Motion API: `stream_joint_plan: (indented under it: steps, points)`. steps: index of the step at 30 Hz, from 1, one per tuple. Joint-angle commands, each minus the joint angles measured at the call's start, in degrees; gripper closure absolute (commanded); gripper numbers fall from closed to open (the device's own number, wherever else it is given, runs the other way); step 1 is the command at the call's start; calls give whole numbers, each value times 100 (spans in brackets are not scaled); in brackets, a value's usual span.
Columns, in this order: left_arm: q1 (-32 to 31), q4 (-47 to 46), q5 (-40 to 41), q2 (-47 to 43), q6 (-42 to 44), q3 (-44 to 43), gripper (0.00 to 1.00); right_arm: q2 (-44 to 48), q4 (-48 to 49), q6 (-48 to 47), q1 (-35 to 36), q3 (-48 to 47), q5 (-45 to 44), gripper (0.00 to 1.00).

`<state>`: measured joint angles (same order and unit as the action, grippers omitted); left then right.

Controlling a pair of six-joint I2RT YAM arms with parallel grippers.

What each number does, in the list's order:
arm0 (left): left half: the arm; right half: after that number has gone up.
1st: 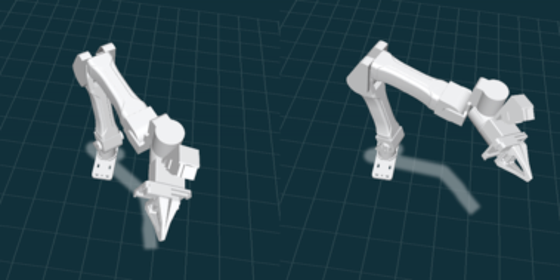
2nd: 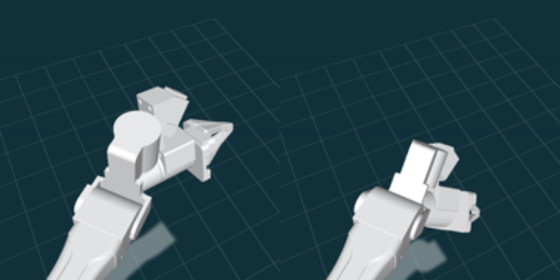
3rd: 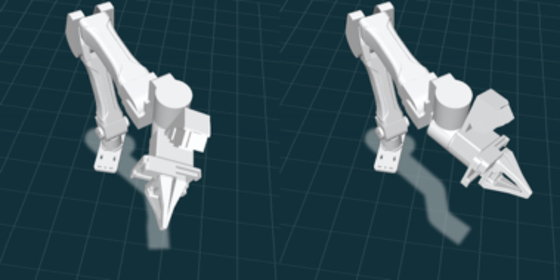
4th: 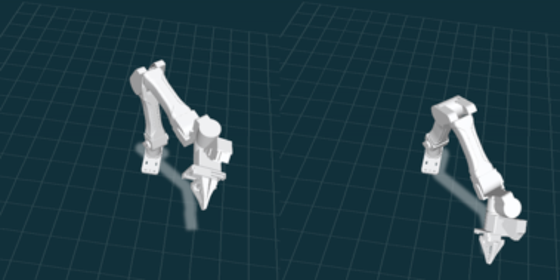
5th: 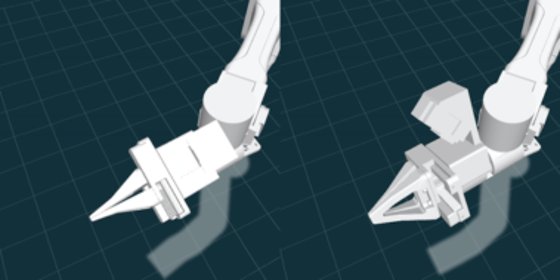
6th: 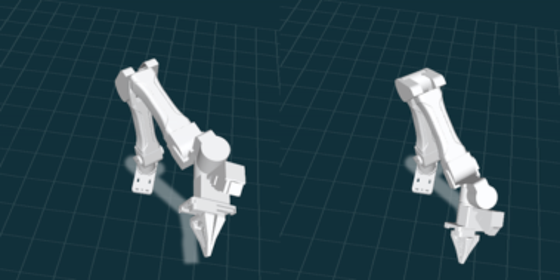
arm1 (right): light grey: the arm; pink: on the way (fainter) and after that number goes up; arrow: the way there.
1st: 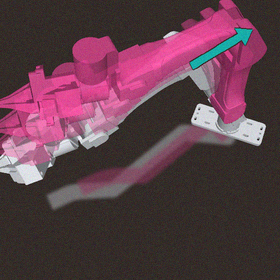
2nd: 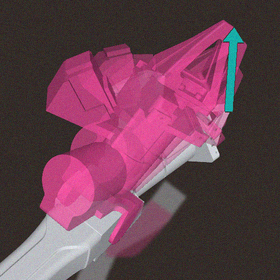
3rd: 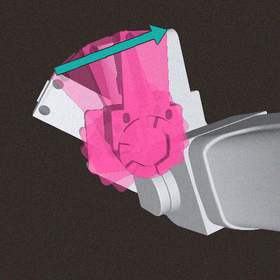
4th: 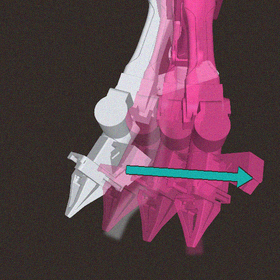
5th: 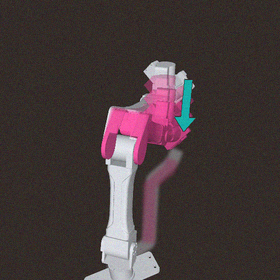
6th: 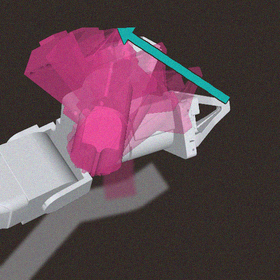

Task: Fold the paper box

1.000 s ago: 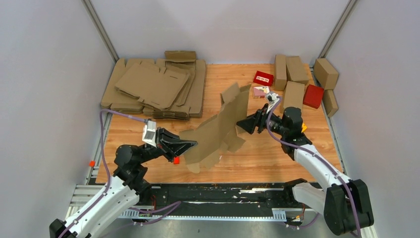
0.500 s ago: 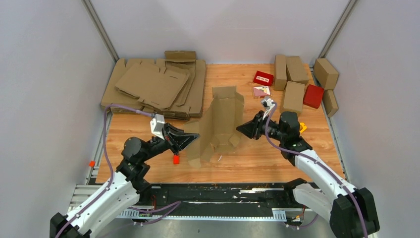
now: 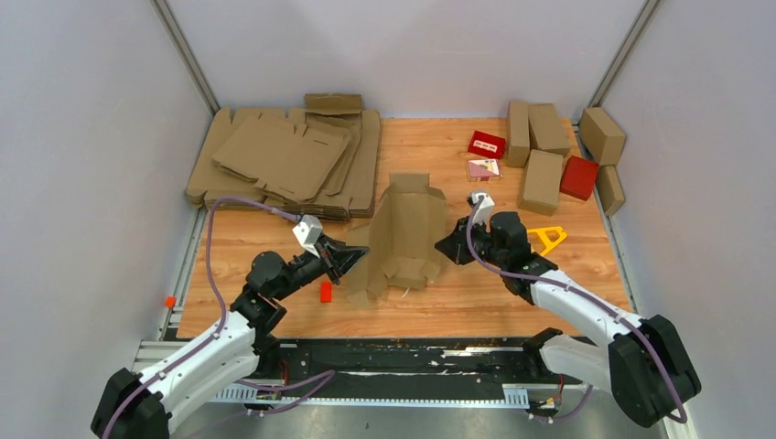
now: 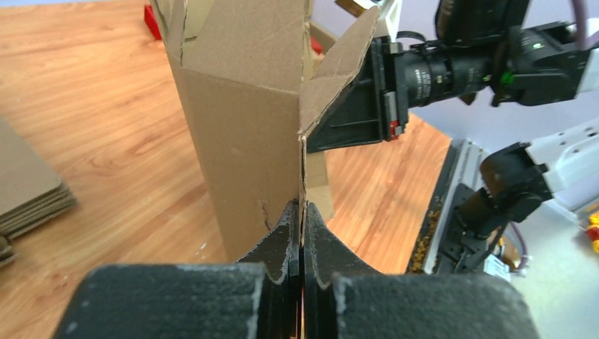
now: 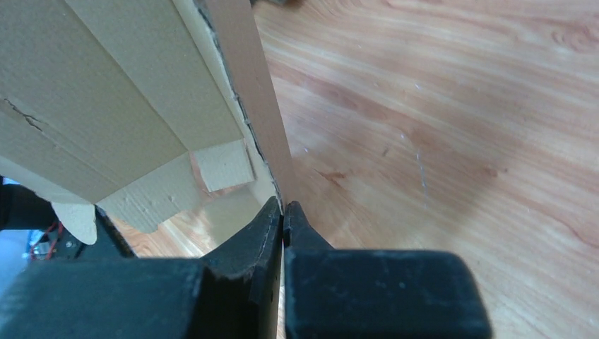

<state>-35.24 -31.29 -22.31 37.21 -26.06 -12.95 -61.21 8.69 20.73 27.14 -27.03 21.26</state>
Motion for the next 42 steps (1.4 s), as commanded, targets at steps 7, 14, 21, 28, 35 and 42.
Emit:
stream_joint_plan:
  steps: [7, 14, 21, 28, 35, 42]
  points:
    - [-127, -491, 195, 284, 524, 329, 100, -304, 382, 170, 713, 75, -1667, 99]
    - [-241, -519, 99, 202, 458, 482, 100, -111, 595, 593, 929, 350, -2279, 91]
    - [-354, -703, 10, 243, 418, 569, 100, -118, 600, 580, 1310, 456, -2565, 70]
    - [-437, -861, -134, 369, 389, 578, 100, -153, 622, 650, 1421, 558, -2250, 57]
    - [-529, -662, 73, 118, 466, 633, 100, 125, 264, 845, 1790, 810, -2472, 33]
    - [-583, -630, 90, 66, 530, 629, 100, 363, -300, 1029, 2284, 899, -3151, 28]
